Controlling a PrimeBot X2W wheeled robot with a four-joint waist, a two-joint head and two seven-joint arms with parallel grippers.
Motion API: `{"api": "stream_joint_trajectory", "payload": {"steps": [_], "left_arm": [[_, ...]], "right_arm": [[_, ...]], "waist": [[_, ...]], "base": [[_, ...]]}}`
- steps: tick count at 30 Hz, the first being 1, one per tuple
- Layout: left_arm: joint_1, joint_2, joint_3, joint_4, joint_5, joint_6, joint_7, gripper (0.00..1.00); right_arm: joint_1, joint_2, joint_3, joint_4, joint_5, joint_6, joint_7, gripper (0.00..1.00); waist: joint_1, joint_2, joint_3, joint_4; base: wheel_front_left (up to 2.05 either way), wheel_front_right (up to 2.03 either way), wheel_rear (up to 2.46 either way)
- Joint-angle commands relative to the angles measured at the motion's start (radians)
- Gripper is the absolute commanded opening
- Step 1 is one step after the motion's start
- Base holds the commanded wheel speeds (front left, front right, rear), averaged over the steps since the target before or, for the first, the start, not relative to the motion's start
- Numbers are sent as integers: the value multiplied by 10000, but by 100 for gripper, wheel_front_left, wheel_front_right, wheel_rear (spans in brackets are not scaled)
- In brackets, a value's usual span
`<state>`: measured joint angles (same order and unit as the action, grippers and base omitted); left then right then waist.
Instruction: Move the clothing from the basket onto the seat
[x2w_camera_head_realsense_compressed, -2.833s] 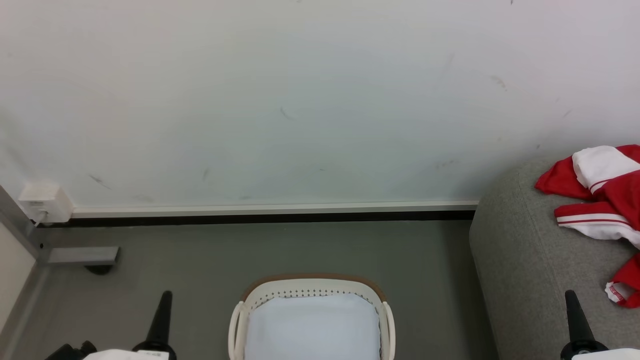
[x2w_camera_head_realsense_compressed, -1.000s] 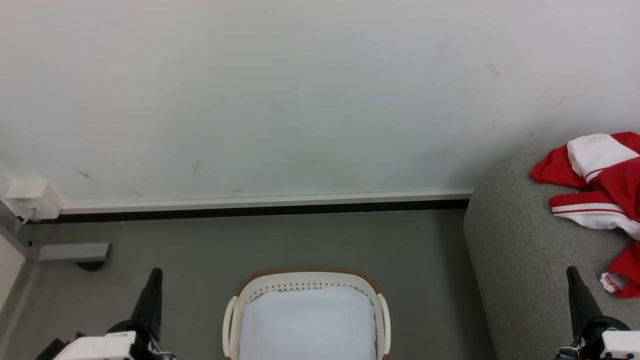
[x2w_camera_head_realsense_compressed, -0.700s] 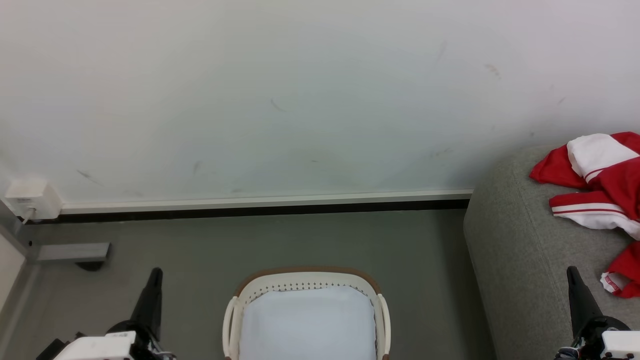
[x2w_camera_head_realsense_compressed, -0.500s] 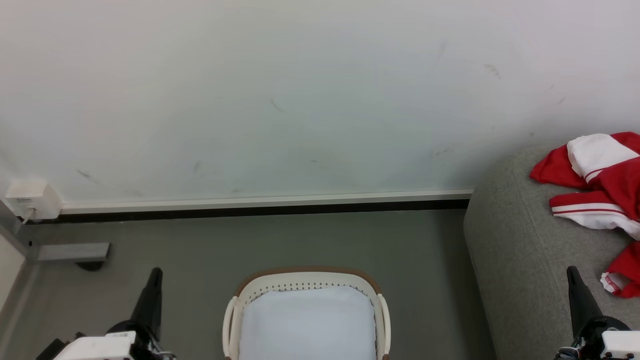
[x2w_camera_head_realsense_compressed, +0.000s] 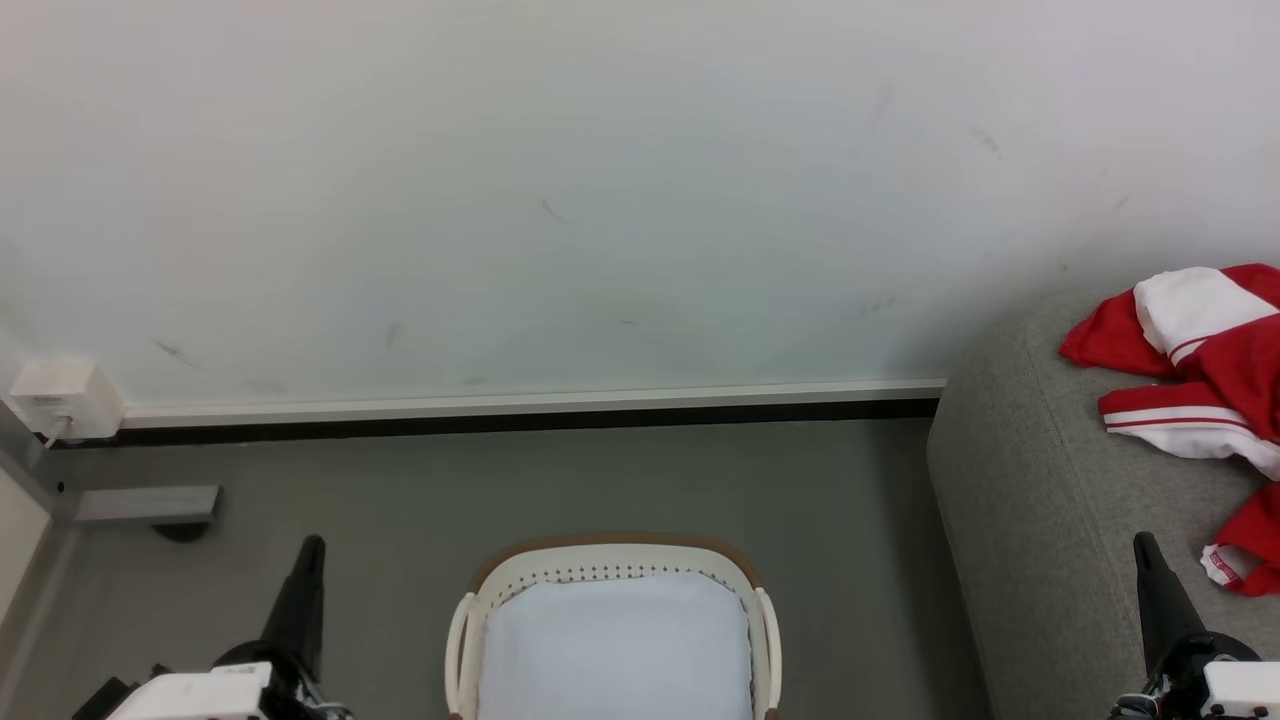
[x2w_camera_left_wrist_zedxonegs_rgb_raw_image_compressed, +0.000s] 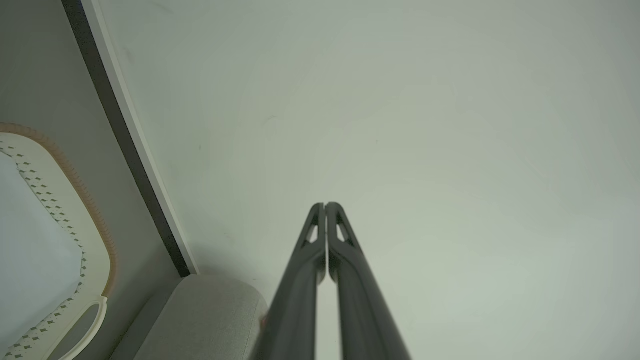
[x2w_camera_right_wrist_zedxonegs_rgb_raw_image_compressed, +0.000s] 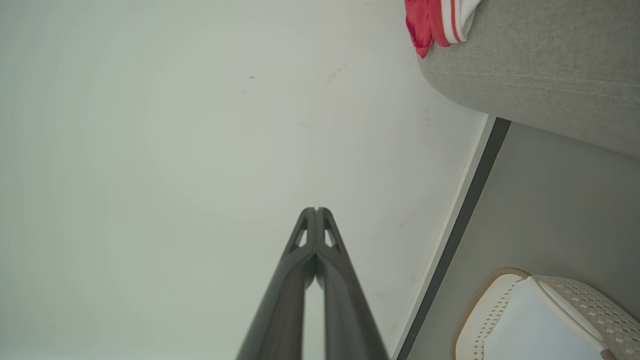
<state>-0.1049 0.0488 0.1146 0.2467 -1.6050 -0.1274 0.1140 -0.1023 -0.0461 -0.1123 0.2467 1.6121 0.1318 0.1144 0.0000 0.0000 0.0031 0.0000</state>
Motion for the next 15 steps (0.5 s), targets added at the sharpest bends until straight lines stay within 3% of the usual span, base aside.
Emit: {"api": "stream_joint_trajectory", "payload": {"steps": [1,15], "left_arm": [[-86,23,19,-30,-142,-62,40,0],[-85,23,18,-31,-141,-62,40,0]], "right_arm": [[-133,-78,-40,-44,18,-21,30,0],[-134,-78,-39,-44,18,-21,29,0]], "waist": [[0,0,0,0],[0,0,0,0]], "base": [[0,0,0],[0,0,0]]}}
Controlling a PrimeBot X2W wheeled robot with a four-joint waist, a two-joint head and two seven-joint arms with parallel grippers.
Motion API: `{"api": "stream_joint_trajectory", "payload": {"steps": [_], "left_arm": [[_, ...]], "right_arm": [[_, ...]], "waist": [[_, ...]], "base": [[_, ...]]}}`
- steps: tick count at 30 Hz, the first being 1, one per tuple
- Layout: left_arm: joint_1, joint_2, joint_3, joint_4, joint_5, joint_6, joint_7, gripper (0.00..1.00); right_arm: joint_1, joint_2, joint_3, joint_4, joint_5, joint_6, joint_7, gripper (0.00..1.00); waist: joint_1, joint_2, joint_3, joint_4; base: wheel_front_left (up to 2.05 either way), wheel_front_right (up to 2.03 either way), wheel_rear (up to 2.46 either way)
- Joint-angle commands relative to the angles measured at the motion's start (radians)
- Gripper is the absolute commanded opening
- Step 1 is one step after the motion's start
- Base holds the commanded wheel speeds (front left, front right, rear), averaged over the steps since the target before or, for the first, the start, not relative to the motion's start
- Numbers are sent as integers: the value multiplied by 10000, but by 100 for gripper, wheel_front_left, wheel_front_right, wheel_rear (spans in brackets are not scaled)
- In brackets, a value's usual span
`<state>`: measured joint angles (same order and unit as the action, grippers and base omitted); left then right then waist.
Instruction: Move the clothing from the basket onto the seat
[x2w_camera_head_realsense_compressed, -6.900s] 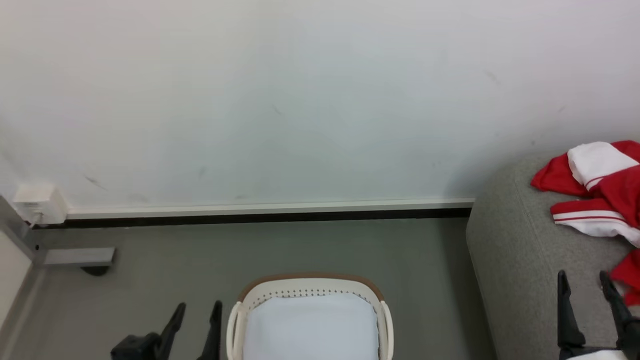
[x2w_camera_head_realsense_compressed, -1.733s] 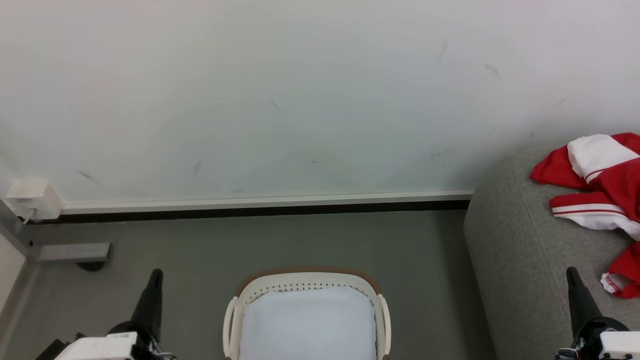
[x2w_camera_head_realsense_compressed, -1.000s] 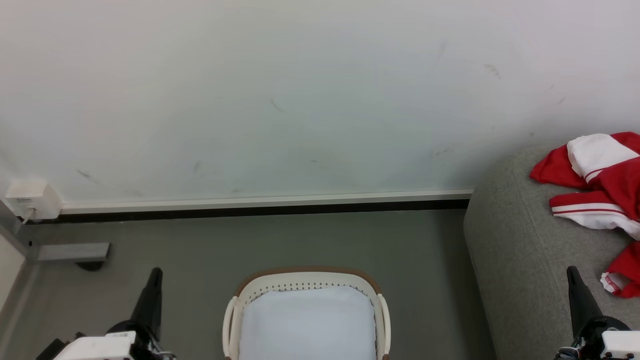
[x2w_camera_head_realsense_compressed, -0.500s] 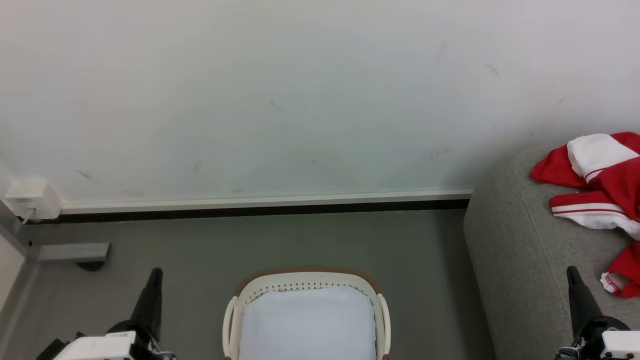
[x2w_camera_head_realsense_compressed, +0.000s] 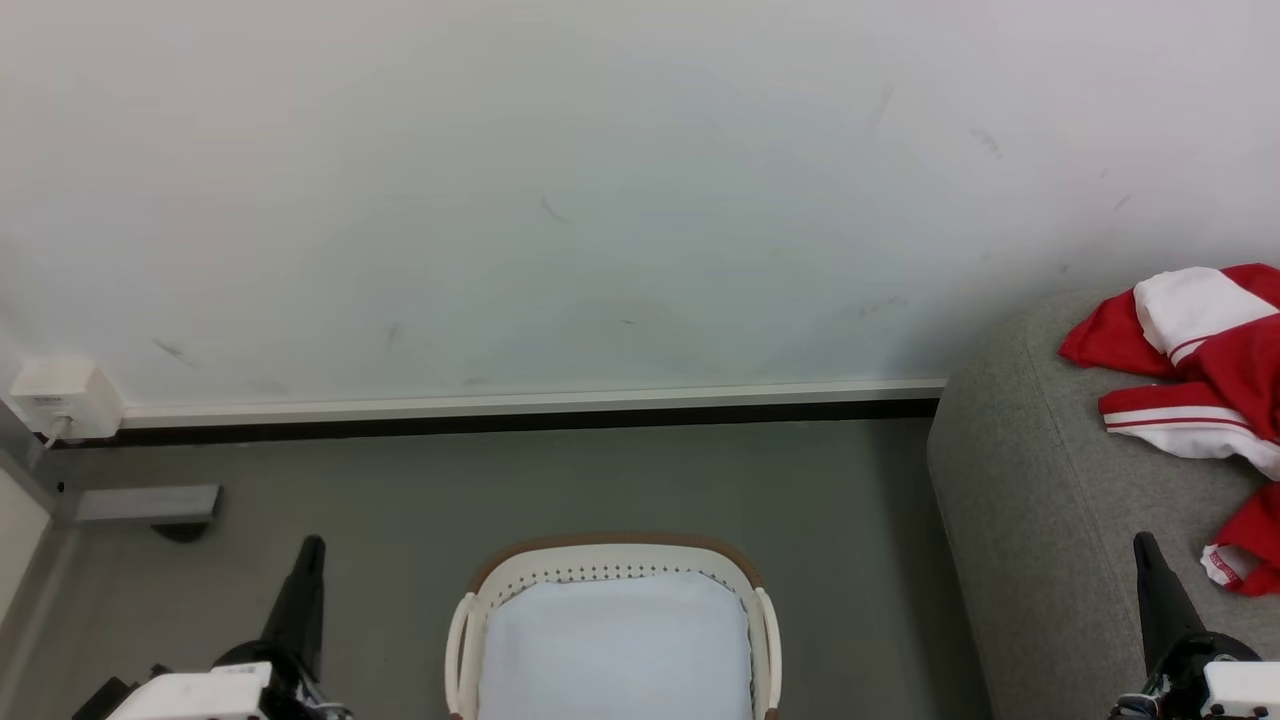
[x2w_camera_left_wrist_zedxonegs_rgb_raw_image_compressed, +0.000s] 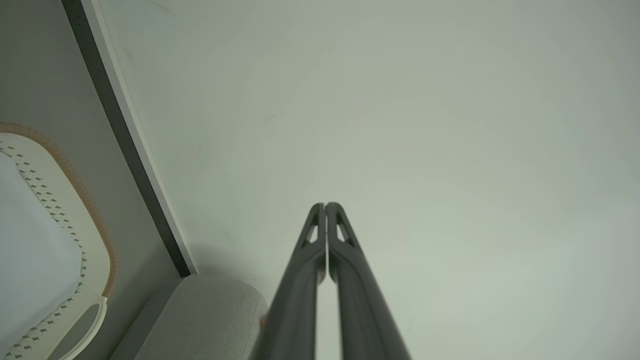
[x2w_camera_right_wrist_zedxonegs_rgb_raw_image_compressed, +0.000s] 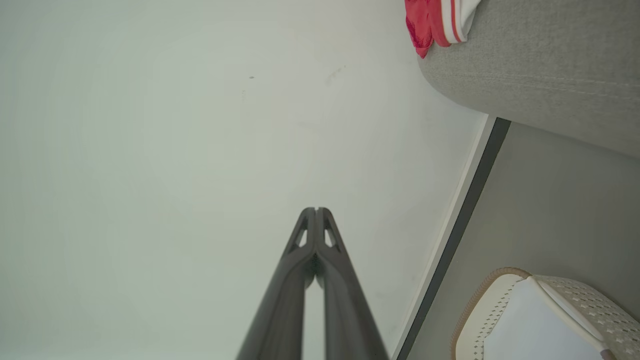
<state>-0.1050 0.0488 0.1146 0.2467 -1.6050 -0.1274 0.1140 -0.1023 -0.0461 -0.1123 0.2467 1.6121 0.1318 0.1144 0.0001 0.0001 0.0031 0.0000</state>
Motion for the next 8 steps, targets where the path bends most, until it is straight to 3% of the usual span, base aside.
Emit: {"api": "stream_joint_trajectory", "payload": {"steps": [1,8], "left_arm": [[-84,23,17,-31,-143,-62,40,0],[-84,23,17,-32,-142,-62,39,0]], "right_arm": [[-134,-78,-39,-44,18,-21,29,0],[-134,-78,-39,-44,18,-21,29,0]], "waist": [[-1,-1,0,0],[-1,-1,0,0]], "base": [[0,0,0],[0,0,0]]}}
